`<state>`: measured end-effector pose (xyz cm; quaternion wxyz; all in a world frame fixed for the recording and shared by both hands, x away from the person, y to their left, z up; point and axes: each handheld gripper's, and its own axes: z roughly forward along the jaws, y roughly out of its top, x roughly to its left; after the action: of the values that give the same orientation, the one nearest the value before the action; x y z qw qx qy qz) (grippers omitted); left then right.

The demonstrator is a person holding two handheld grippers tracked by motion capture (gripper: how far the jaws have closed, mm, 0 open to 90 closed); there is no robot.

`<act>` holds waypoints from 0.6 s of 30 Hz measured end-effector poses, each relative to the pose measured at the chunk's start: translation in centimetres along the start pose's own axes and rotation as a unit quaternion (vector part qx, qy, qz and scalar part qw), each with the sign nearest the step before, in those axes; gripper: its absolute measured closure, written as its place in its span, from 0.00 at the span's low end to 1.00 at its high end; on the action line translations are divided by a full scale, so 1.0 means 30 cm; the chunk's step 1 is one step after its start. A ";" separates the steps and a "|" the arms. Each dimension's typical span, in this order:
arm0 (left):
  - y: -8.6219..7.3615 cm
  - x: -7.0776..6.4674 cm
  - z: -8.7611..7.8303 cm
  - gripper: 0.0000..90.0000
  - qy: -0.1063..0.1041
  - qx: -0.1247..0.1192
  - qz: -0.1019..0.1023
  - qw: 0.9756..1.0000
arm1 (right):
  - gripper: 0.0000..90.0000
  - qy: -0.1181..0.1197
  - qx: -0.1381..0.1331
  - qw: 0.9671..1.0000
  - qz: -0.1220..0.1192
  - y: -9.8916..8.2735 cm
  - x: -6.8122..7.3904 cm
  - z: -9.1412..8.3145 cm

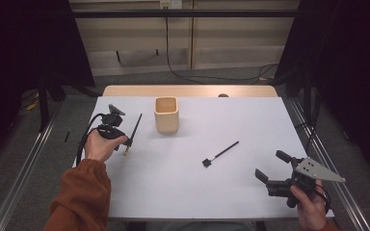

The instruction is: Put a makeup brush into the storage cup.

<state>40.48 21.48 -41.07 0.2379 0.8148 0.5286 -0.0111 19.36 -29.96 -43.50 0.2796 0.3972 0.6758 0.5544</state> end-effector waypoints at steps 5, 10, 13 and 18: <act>-0.019 0.000 -0.013 0.94 0.000 -0.041 0.011 0.999 | 0.00 0.001 -0.001 1.000 -0.001 0.000 0.000 0.000; -0.026 0.001 -0.025 0.94 -0.009 -0.069 0.011 0.997 | 0.00 0.001 0.000 1.000 -0.001 0.000 0.000 0.000; -0.031 0.000 -0.031 0.94 -0.016 -0.087 0.010 0.996 | 0.00 0.000 0.000 1.000 0.000 0.000 0.000 0.000; -0.037 -0.009 -0.047 0.94 -0.021 -0.119 0.019 0.992 | 0.00 0.000 -0.001 1.000 -0.001 0.000 0.000 0.000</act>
<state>39.06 22.18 -40.16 0.3444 0.7904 0.5051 0.0393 19.36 -29.97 -43.49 0.2805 0.3969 0.6756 0.5545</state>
